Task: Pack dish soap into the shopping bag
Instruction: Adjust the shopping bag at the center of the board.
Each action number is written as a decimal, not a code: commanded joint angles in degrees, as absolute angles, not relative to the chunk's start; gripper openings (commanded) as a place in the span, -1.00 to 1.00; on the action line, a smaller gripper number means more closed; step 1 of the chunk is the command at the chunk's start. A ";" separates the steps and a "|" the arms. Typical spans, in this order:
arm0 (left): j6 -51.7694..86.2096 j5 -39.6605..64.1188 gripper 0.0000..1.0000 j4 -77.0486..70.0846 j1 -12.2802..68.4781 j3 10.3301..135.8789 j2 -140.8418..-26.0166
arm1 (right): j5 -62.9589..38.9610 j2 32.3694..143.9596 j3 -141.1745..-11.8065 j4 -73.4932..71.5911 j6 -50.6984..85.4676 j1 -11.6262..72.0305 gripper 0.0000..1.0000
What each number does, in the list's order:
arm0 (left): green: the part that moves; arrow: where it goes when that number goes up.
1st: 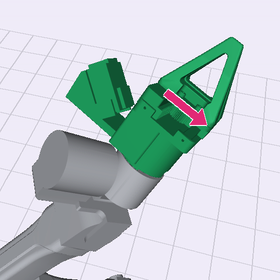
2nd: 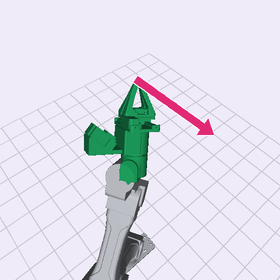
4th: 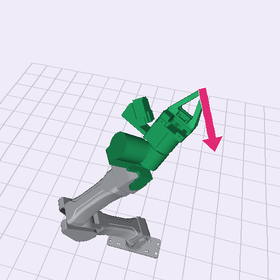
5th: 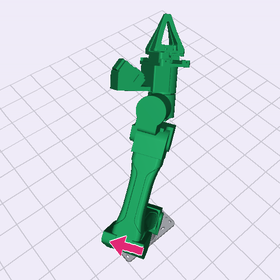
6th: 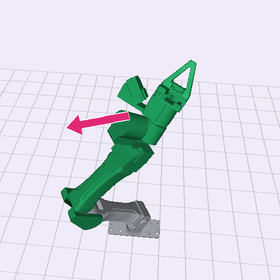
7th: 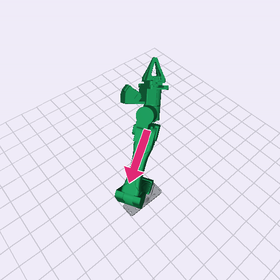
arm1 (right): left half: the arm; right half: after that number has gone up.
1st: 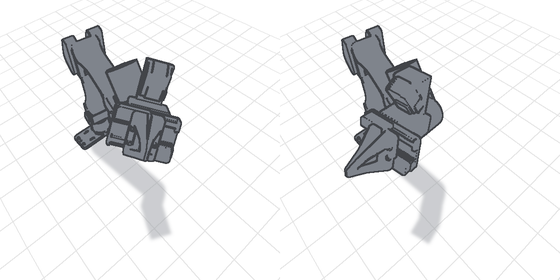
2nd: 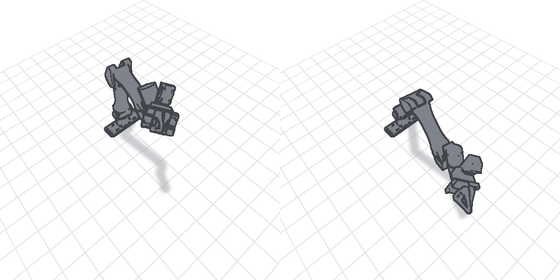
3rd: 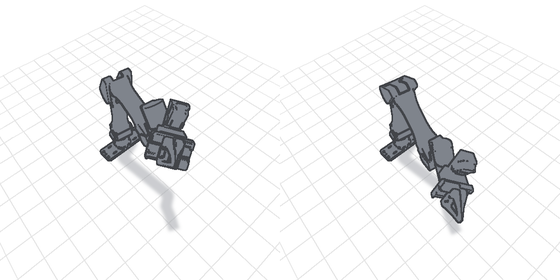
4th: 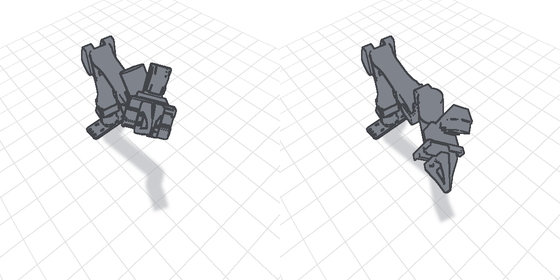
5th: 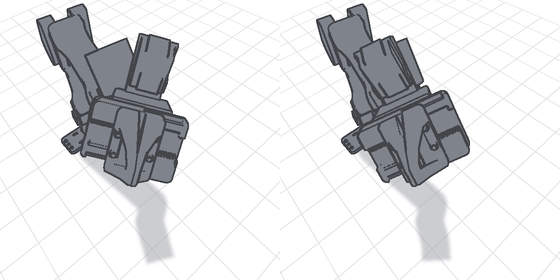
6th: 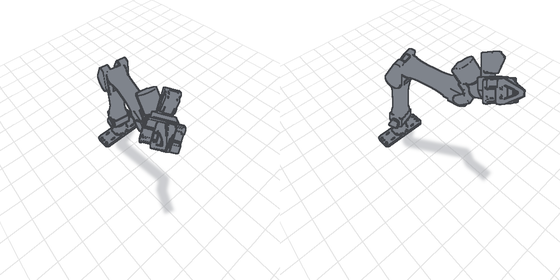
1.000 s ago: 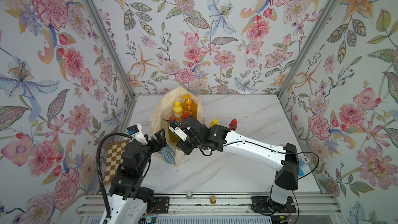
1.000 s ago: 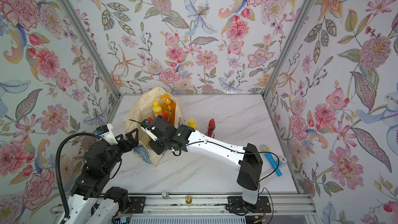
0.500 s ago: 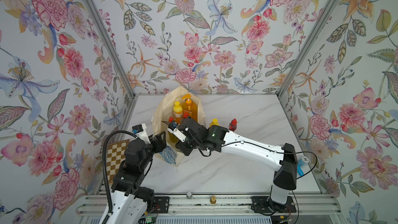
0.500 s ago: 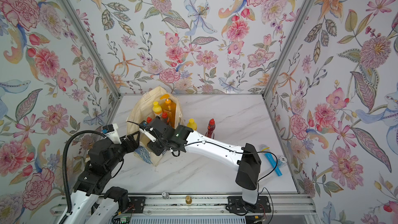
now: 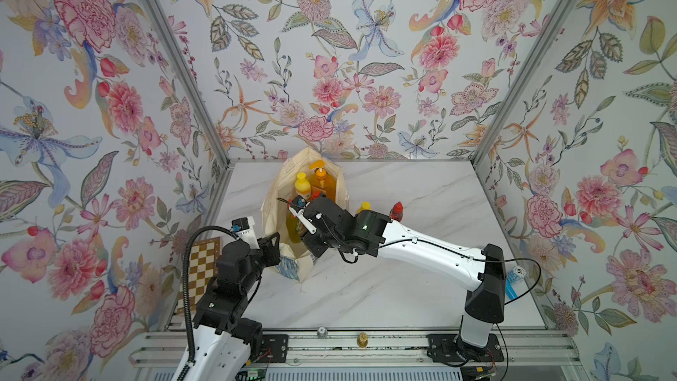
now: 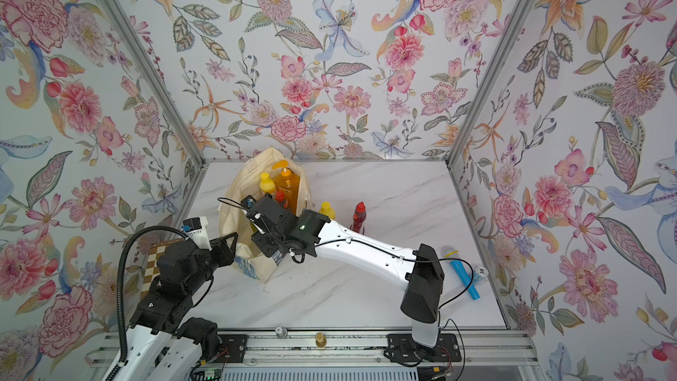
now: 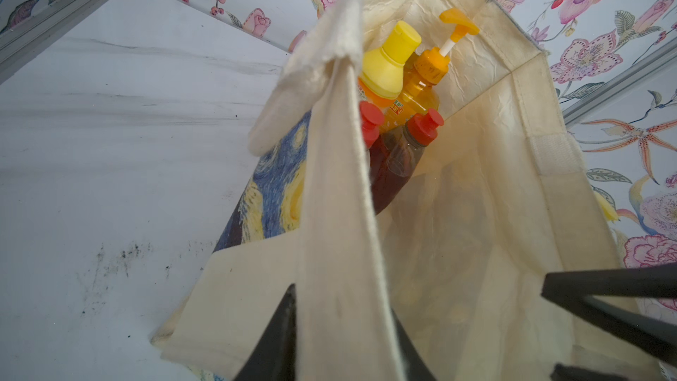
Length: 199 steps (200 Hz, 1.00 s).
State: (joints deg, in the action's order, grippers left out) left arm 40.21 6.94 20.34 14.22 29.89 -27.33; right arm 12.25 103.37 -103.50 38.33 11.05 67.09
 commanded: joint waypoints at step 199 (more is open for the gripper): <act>38.00 10.65 -0.49 14.86 14.74 19.95 -23.92 | 7.62 85.89 -80.77 41.86 34.46 31.11 0.70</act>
State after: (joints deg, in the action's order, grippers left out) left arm 39.83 8.88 11.64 14.22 22.24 -22.61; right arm 10.22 83.77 -79.70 40.18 34.00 31.86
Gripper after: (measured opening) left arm 0.257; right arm 0.851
